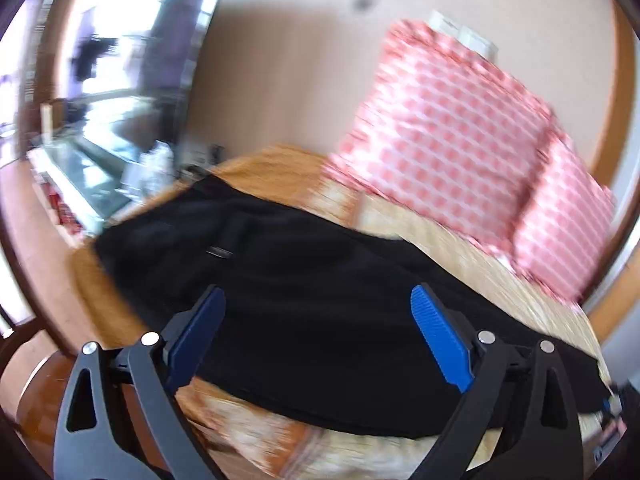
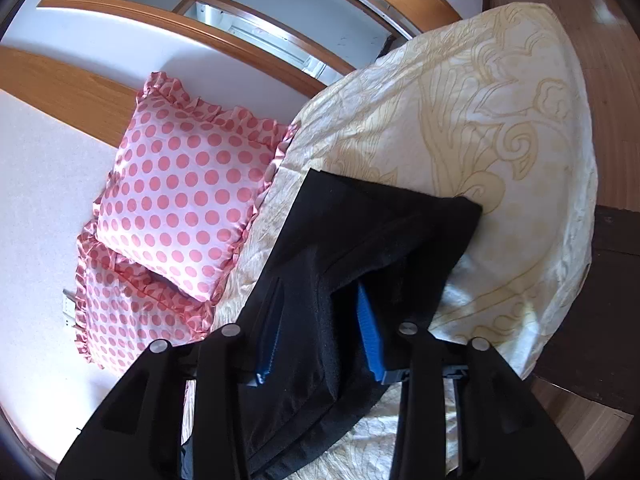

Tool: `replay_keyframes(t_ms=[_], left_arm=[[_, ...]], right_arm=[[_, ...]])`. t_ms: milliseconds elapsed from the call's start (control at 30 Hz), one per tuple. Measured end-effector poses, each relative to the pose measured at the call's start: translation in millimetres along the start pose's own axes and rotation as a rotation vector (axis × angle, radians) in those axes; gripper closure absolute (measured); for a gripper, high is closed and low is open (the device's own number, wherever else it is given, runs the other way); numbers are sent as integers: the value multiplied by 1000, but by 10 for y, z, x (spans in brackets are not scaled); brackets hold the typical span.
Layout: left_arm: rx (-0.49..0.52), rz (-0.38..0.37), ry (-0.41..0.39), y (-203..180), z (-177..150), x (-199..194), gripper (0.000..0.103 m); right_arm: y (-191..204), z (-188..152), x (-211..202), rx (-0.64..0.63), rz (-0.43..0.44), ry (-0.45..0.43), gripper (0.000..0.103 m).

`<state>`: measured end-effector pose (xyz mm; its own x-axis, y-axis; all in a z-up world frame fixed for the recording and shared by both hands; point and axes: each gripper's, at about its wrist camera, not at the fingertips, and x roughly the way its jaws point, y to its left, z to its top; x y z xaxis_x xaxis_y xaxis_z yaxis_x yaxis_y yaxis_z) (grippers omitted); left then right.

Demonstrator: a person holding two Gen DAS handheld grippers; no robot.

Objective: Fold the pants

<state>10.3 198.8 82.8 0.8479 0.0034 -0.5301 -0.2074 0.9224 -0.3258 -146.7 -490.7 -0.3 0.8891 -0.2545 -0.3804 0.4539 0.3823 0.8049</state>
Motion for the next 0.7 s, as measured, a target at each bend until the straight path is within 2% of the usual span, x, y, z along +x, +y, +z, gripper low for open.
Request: replay_keyframes(t_ms=[133,200,233,267,400,467,533,700], left_arm=[[61,-94,109,-304,-141,327,9],[71,-130,157,-382,-219,442,9],[72,-146,183,-429,-265,490,9],[74,-159,200,-449,-293,528,9],[117,-174,229,-608,-382,627,9],[143,-183,237,-675,-429,649,9],[163,-188,242,-695,-462,664,9],[216,-185,257,-723,-492,687,9]], right_arm=[[60,66,45,-42,-34,-16,65],[82,107,151,-71,-65,-4,76],[106,140,216,-90,-70,11,96],[129,166,251,-112,-76,14,100],[496,283,73,-323,-58,-82,100],[593,255,-24,-404,-125,-102,100],[449,206,-62,-390,-198,-60,100],[83,82,-14,-358,-278,15,100]])
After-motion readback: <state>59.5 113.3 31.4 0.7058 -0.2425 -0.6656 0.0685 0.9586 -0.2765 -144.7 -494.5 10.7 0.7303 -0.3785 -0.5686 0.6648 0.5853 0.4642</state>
